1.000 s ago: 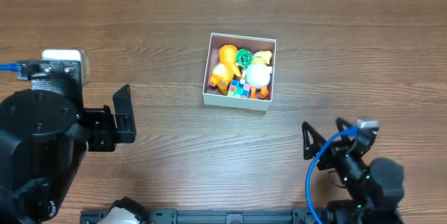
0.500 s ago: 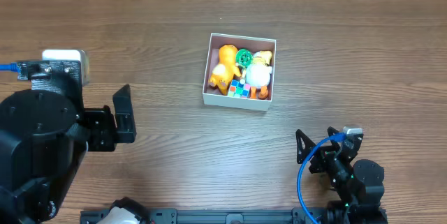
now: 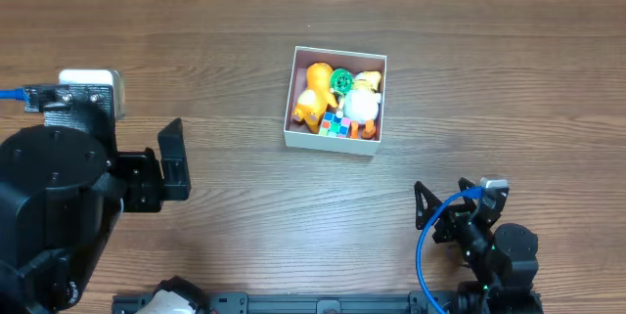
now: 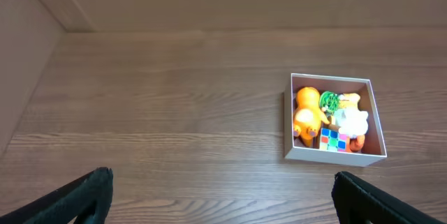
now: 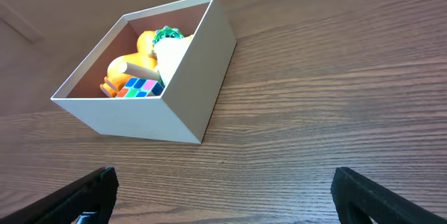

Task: Pack container

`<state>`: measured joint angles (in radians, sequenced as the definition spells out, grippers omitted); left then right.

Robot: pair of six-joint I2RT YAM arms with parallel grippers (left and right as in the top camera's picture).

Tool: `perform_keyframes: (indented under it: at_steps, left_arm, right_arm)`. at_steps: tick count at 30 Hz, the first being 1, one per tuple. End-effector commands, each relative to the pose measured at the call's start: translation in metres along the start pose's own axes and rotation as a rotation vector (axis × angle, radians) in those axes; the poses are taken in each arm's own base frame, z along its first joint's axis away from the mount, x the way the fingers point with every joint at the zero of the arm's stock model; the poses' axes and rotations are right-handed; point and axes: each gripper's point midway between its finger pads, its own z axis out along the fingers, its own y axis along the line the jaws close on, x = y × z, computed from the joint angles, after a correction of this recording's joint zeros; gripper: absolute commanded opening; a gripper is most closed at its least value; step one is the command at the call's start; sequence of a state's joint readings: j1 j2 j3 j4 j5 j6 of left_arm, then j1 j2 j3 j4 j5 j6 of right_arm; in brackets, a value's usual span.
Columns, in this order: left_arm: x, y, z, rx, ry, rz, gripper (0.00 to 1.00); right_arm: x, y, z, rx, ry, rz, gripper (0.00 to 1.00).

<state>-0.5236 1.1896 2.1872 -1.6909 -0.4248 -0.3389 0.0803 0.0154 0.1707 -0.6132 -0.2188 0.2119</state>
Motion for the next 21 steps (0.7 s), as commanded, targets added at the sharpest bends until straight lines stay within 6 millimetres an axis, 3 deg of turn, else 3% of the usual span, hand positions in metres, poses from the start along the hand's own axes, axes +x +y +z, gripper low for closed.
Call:
perform_keyframes:
  at_steps: [1,4,8,12,16,18,21]
  left_arm:
    - [-0.002,0.003,0.0,-0.019,-0.009,-0.019,1.0]
    - [-0.002,0.009,0.0,-0.043,-0.011,-0.033,1.0]
    - [-0.008,0.049,-0.002,-0.17,-0.058,-0.225,1.0]
    - [-0.002,0.075,0.007,-0.231,-0.156,-0.359,1.0]
    - [0.021,0.076,0.043,-0.217,-0.259,-0.312,1.0]
    - [0.057,0.074,0.081,-0.2,-0.278,-0.304,1.0]
    - [0.094,0.064,0.113,-0.146,-0.282,-0.252,1.0]
  right_arm:
    - [0.001,-0.001,0.001,0.002,-0.007,-0.007,1.0]
    - [0.001,-0.001,0.001,0.001,-0.006,-0.007,1.0]
    - [0.001,-0.001,0.001,0.002,-0.007,-0.007,1.0]
    - [0.001,-0.001,0.001,0.002,-0.007,-0.007,1.0]
    - [0.001,-0.001,0.001,0.002,-0.007,-0.007,1.0]
    - [0.001,-0.001,0.001,0.002,-0.007,-0.007,1.0]
    - [0.001,-0.001,0.001,0.002,-0.007,-0.007,1.0]
